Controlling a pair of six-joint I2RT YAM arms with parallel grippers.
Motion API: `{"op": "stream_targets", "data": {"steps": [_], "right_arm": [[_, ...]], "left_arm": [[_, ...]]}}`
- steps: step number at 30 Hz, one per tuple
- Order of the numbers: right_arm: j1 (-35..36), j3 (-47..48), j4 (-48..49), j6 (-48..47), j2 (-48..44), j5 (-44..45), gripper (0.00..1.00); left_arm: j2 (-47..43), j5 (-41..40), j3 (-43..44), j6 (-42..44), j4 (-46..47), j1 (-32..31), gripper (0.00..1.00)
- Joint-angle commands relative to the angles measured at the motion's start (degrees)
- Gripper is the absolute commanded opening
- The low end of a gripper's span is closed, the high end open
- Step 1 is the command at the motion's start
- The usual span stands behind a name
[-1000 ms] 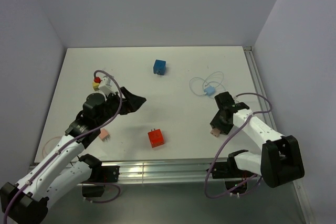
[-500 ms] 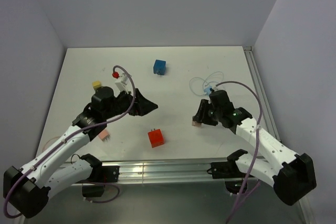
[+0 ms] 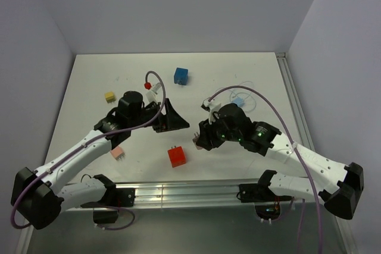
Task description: Insert the plug
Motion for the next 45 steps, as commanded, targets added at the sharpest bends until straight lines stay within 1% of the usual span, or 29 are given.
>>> {"op": "stream_targets", "data": {"steps": [1, 4, 6, 11, 15, 17, 21, 24, 27, 30, 34, 36, 37, 39, 40, 42, 44, 45], "right_arm": [[2.53, 2.93, 1.02, -3.48, 1.45, 2.94, 0.06], [4.46, 3.37, 1.11, -4.18, 1.89, 2.86, 0.07], [5.25, 3.46, 1.19, -4.8, 1.71, 2.68, 0.07], [7.28, 3.28, 0.4, -5.67, 1.01, 2.32, 0.07], [8.86, 2.84, 1.02, -5.94, -0.22, 2.68, 0.06], [9.21, 3.1, 0.93, -6.11, -0.22, 3.29, 0.03], [10.0, 3.46, 1.19, -6.12, -1.01, 3.99, 0.03], [10.44, 3.2, 1.54, -5.68, -2.41, 6.88, 0.03], [10.53, 3.28, 1.37, -5.59, -3.56, 7.95, 0.04], [10.53, 3.46, 1.19, -5.59, -4.17, 7.43, 0.04], [10.44, 3.9, 1.37, -5.68, -3.91, 5.76, 0.05], [10.53, 4.16, 1.63, -5.76, -3.74, 5.4, 0.06], [10.53, 4.16, 1.72, -5.68, -3.65, 5.4, 0.07], [10.53, 4.25, 2.07, -5.5, -3.56, 5.31, 0.08], [10.62, 4.42, 2.16, -5.41, -3.47, 5.58, 0.09], [10.53, 4.77, 2.25, -5.15, -3.21, 6.01, 0.13], [10.62, 5.13, 2.34, -4.71, -2.77, 6.11, 0.18], [10.62, 5.21, 2.34, -4.01, -2.68, 6.45, 0.23]], "left_arm": [[2.6, 2.86, 0.72, -5.82, 1.95, -3.11, 0.86], [7.26, 4.27, 2.12, -6.89, -0.59, -5.66, 0.84], [8.07, 2.43, 2.91, -7.33, -1.83, -7.33, 0.84], [6.49, 1.46, 0.98, -11.9, 2.03, -8.66, 0.84], [6.67, 0.93, 1.33, -11.99, 0.72, -9.88, 0.84], [6.84, 1.37, 0.81, -12.34, 1.07, -10.24, 0.84], [7.55, 1.1, 0.72, -11.73, -0.25, -11.03, 0.84], [7.64, 3.56, -0.77, -12.87, 2.12, -11.38, 0.8], [7.11, 3.57, -0.86, -11.73, 1.34, -11.56, 0.76], [6.49, 4.88, -1.92, -11.29, 2.56, -11.56, 0.71], [7.19, 7.6, -3.23, -11.29, 5.37, -11.65, 0.68], [7.81, 8.57, -3.5, -11.38, 6.08, -11.73, 0.66], [7.9, 8.75, -3.59, -11.38, 6.52, -11.82, 0.62], [8.07, 9.01, -3.59, -11.29, 6.52, -12.0, 0.58], [8.07, 9.28, -3.68, -11.29, 8.26, -12.08, 0.49], [8.25, 10.24, -4.11, -12.07, 9.94, -12.35, 0.35], [8.25, 12.17, -5.34, -13.22, 13.88, -12.44, 0.05], [8.25, 12.44, -5.78, -14.27, 14.77, -12.35, 0.0]]}}
